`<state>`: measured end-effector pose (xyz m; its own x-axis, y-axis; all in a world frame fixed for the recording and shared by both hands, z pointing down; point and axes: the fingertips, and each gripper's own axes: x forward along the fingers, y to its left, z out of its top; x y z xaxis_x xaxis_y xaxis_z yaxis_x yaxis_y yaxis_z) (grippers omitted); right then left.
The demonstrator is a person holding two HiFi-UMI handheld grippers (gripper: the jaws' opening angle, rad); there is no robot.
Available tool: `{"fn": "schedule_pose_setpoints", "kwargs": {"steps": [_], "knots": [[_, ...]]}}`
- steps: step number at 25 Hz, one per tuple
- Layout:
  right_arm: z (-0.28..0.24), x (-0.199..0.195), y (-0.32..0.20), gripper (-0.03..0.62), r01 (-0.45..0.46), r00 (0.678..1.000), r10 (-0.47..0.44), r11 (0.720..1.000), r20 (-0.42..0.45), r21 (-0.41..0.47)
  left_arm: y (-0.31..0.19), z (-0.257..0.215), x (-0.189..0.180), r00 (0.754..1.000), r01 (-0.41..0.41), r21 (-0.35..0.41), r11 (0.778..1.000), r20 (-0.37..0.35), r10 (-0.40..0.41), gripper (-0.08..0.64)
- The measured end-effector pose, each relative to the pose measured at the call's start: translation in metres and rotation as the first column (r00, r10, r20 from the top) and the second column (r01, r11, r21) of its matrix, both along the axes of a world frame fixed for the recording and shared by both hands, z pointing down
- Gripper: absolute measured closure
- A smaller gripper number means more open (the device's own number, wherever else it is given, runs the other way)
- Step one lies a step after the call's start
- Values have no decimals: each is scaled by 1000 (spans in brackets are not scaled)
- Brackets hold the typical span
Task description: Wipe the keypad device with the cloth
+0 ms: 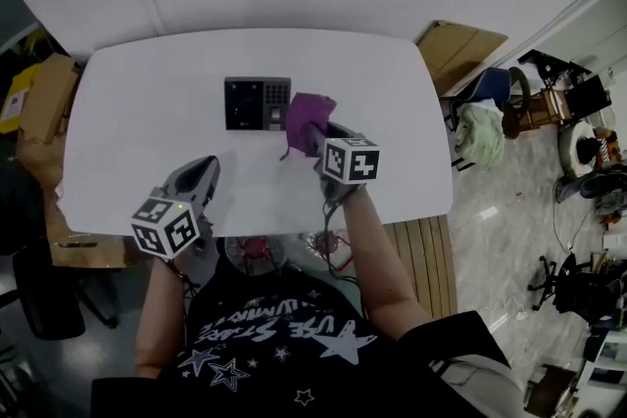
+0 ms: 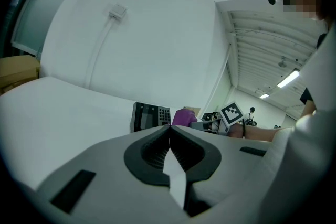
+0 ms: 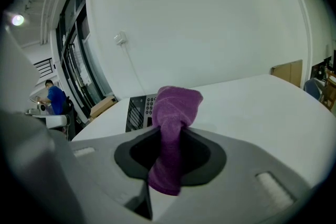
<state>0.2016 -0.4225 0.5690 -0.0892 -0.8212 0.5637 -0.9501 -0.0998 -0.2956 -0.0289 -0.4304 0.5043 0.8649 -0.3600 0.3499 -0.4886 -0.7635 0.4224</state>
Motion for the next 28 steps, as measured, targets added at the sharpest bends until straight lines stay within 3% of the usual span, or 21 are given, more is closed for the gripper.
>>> {"fn": "schedule_pose_setpoints", "kwargs": {"steps": [13,21,28], "knots": [[-30,-19,54,494,170,985,-170,983,-16,69,80,-12,-16,984,176,28,984,-43,-175,552],[-31,-25,83,494,221,975,-223,972,19,80,123,-14,-18,972,233,21,972,-29,-232,551],[-28,-48,92,494,274,960,-277,958,29,79,148,-6,-42,961,278,3,961,0,-278,552]]}}
